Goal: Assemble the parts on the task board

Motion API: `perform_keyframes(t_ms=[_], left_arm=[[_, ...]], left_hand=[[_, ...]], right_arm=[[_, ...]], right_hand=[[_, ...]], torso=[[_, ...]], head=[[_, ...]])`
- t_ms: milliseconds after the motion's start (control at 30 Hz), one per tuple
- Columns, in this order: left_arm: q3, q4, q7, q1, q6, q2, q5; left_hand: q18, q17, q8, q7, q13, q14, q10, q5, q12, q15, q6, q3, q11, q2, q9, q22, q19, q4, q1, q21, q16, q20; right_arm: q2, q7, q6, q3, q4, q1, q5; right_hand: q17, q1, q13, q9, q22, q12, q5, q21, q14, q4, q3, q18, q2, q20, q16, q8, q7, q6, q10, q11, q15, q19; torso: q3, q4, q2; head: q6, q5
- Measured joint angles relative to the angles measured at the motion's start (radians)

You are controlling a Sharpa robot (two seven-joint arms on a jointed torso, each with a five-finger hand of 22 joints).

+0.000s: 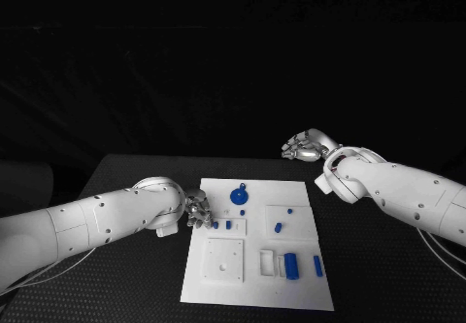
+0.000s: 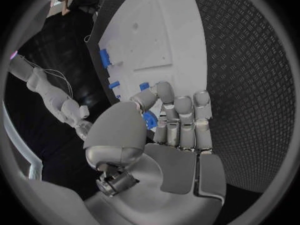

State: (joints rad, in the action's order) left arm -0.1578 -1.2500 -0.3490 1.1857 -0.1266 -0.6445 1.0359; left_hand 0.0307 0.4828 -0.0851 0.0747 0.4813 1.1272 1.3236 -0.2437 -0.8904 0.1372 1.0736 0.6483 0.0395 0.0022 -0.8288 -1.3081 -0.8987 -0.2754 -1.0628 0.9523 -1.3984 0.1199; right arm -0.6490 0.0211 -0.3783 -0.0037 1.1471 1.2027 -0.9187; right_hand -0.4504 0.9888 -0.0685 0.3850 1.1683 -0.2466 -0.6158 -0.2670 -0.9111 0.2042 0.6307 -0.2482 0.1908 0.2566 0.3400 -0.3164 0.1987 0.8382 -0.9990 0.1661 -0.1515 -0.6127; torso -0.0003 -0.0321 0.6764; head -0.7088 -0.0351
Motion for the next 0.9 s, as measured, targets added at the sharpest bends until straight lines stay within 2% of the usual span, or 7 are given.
perform_keyframes(t_ms=[900], left_arm=[[0.002, 0.007, 0.006, 0.0, 0.046, 0.003, -0.007]], left_hand=[[0.0, 0.0, -0.003, -0.002, 0.001, 0.002, 0.0, -0.003, 0.0, -0.002, 0.005, 0.0, 0.0, 0.0, 0.009, 0.0, 0.0, 0.0, 0.0, 0.0, 0.0, 0.0]], right_arm=[[0.001, 0.0, 0.0, 0.0, -0.001, 0.0, 0.0]], right_hand=[[0.0, 0.0, 0.0, -0.001, 0.002, 0.0, 0.0, 0.0, 0.0, 0.0, 0.0, 0.0, 0.0, 0.0, 0.0, 0.0, 0.0, 0.0, 0.0, 0.0, 0.0, 0.0]], torso=[[-0.0009, -0.0007, 0.0]], head=[[-0.001, 0.004]])
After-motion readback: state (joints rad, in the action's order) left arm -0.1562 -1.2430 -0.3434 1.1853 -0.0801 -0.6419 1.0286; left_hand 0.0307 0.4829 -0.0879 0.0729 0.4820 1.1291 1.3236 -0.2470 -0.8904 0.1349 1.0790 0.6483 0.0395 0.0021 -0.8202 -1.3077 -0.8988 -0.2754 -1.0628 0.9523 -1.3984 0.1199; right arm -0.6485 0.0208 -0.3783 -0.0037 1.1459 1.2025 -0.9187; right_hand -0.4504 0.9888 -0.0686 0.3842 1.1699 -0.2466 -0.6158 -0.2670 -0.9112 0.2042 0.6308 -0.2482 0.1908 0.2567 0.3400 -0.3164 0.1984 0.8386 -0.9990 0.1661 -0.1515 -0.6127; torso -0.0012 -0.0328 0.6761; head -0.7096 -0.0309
